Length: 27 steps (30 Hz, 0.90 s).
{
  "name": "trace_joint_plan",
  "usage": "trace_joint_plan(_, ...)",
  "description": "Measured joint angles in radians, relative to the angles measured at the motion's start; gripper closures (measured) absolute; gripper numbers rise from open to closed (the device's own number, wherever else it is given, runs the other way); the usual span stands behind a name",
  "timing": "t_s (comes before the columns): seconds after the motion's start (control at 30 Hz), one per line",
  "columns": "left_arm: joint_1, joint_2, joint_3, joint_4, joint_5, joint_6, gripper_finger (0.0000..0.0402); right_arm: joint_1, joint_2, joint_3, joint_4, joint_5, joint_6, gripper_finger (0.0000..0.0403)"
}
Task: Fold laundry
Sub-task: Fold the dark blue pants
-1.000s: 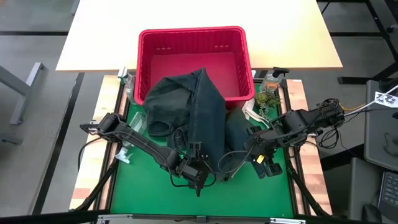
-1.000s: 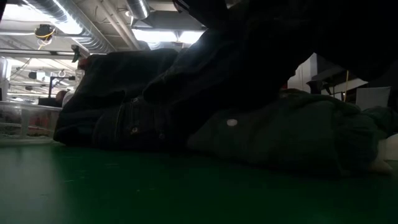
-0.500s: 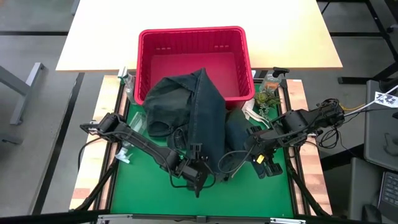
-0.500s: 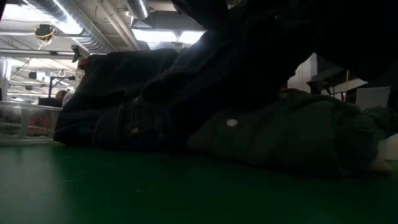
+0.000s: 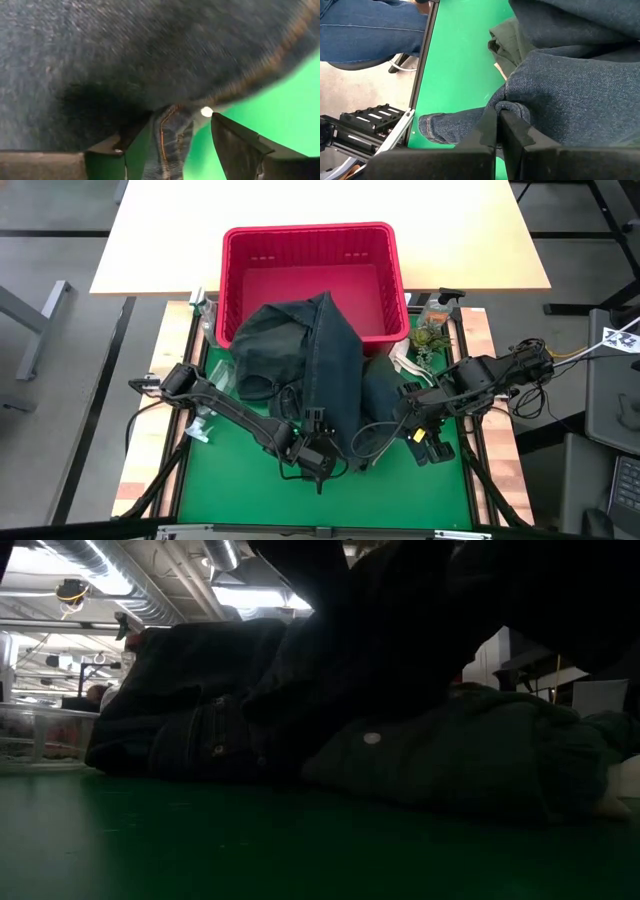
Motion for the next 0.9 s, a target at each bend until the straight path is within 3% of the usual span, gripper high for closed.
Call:
trace_joint_plan(0.17,0.025,0.015,0.000,0.004,-0.053,-0.001,0.0207,0.000,0.000,0.000,0.000,0.000,-0.004,0.0393)
trace_joint_plan(0.3,0.041,0.016,0.000,0.004,-0.073,0.000,0.0236,0.000,0.000,0.000,0.000,0.000,-0.005,0.0393)
trace_joint_plan(0.47,0.040,0.015,0.000,0.004,-0.071,-0.009,0.0316,0.000,0.000,0.000,-0.001,-0.001,-0.005,0.0393)
trace_joint_plan(0.6,0.045,-0.015,0.010,-0.005,0.014,-0.067,0.0388,0.000,0.000,0.000,-0.005,-0.002,-0.005,0.0393)
trace_joint_plan(0.73,0.070,-0.063,0.083,-0.046,0.031,-0.082,0.0391,0.001,0.000,0.000,-0.029,0.007,-0.006,0.0393)
trace_joint_plan(0.9,0.133,-0.130,0.229,-0.102,0.027,0.013,0.0397,0.001,0.000,0.000,-0.028,0.032,-0.007,0.0393)
